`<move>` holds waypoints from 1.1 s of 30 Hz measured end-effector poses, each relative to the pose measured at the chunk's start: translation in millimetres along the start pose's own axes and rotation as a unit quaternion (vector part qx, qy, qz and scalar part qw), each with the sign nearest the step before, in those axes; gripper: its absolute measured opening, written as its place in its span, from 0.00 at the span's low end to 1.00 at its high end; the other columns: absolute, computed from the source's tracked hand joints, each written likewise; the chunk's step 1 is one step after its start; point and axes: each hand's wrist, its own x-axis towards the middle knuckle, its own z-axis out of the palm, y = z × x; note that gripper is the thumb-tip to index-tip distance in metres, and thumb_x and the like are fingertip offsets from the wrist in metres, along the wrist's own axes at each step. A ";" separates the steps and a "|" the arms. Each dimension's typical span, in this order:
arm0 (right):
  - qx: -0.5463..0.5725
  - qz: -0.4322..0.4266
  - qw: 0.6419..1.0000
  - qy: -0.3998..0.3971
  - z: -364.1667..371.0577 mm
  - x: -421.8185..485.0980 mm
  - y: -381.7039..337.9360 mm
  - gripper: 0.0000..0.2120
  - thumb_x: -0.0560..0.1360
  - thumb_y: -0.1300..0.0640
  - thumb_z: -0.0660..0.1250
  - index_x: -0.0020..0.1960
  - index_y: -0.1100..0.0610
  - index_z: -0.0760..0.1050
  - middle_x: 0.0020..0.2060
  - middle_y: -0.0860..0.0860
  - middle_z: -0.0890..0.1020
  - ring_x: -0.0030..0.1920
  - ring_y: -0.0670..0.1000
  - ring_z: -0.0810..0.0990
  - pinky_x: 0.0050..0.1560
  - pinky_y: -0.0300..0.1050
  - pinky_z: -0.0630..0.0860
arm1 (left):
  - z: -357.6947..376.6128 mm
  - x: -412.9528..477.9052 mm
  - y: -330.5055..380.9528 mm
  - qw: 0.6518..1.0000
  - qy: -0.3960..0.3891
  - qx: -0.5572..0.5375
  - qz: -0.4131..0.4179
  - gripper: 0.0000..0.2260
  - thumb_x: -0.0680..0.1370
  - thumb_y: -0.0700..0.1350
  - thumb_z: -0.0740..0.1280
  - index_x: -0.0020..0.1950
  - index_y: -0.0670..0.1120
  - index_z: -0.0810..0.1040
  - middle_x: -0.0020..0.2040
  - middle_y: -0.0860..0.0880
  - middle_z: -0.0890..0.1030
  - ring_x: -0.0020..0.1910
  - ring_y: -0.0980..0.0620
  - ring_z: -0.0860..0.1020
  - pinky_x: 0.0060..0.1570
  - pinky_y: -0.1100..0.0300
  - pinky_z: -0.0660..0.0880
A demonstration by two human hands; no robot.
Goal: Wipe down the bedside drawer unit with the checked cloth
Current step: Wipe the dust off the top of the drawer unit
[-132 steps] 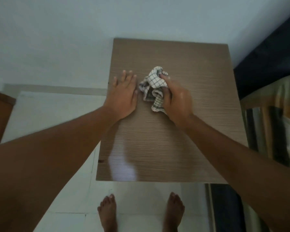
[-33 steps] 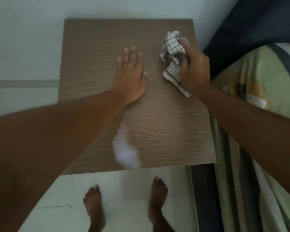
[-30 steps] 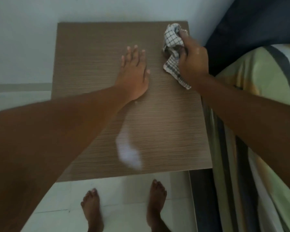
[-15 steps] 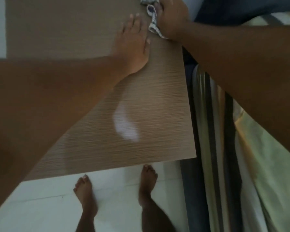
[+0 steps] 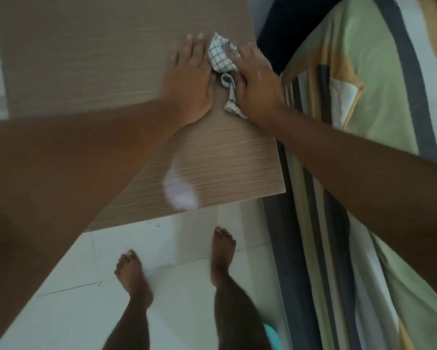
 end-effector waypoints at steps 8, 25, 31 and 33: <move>0.027 0.025 0.999 0.006 -4.9 -104.1 -20.4 0.22 0.76 0.69 0.61 0.69 0.61 0.75 0.66 0.59 0.77 0.70 0.62 0.72 0.70 0.62 0.70 | 4.9 -44.7 21.8 0.999 -0.025 0.010 0.026 0.29 0.83 0.49 0.53 0.82 0.40 0.51 0.83 0.40 0.50 0.82 0.39 0.46 0.80 0.43 0.45; 0.046 0.085 0.995 0.023 -9.3 -254.2 -50.2 0.19 0.80 0.68 0.58 0.68 0.62 0.76 0.67 0.58 0.78 0.72 0.58 0.73 0.72 0.60 0.71 | 18.1 -84.0 26.0 0.998 -0.004 -0.025 0.062 0.25 0.86 0.48 0.48 0.82 0.39 0.54 0.83 0.41 0.52 0.82 0.43 0.48 0.81 0.48 0.45; 0.057 0.101 0.993 -0.032 -21.6 -279.4 -71.7 0.20 0.82 0.62 0.52 0.68 0.61 0.77 0.68 0.55 0.77 0.74 0.53 0.70 0.77 0.37 0.61 | 18.0 -87.6 18.6 0.996 -0.008 -0.040 0.077 0.25 0.86 0.47 0.48 0.81 0.38 0.53 0.83 0.40 0.51 0.83 0.44 0.47 0.81 0.48 0.45; 0.084 0.086 0.992 -0.044 -22.0 -282.5 -84.6 0.21 0.86 0.57 0.50 0.67 0.61 0.77 0.67 0.54 0.77 0.73 0.54 0.72 0.76 0.41 0.65 | 17.3 -89.8 14.6 0.996 -0.006 -0.041 0.080 0.25 0.86 0.47 0.48 0.81 0.38 0.54 0.83 0.40 0.52 0.82 0.43 0.48 0.81 0.48 0.45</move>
